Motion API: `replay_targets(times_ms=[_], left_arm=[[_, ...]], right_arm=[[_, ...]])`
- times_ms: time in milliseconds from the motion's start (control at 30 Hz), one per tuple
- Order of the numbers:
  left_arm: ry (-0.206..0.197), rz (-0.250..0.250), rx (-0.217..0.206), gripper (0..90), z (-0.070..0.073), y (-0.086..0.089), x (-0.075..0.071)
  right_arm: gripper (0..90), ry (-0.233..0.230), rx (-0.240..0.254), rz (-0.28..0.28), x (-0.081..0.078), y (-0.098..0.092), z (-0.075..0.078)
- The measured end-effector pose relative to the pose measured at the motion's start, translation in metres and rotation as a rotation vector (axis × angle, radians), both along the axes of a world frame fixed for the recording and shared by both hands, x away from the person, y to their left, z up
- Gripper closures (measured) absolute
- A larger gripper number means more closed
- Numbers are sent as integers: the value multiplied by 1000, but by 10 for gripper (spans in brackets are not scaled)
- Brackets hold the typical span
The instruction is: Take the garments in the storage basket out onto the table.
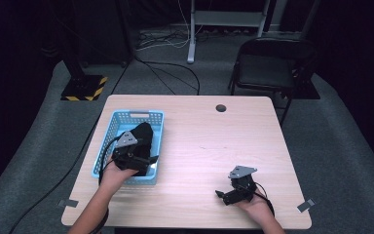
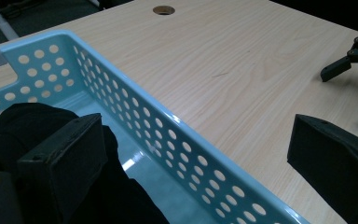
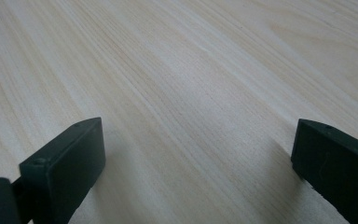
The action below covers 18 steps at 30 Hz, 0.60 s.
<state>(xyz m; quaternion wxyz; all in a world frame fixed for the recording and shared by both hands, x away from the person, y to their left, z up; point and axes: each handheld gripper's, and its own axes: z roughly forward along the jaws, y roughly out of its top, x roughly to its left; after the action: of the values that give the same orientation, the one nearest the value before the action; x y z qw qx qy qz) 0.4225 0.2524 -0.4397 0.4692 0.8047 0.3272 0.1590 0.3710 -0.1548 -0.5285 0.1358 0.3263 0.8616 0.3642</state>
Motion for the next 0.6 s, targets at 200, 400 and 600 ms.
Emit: replay_targets(times_ms=[200,400,600], left_arm=[[-1,10,-1,40,0,3,1],[-3,23,-2,41,2,7,1],[1,39,-5,42,2,11,2]], right_arm=[[20,0,0,0,0,0,0],[20,0,0,0,0,0,0],[20,0,0,0,0,0,0]])
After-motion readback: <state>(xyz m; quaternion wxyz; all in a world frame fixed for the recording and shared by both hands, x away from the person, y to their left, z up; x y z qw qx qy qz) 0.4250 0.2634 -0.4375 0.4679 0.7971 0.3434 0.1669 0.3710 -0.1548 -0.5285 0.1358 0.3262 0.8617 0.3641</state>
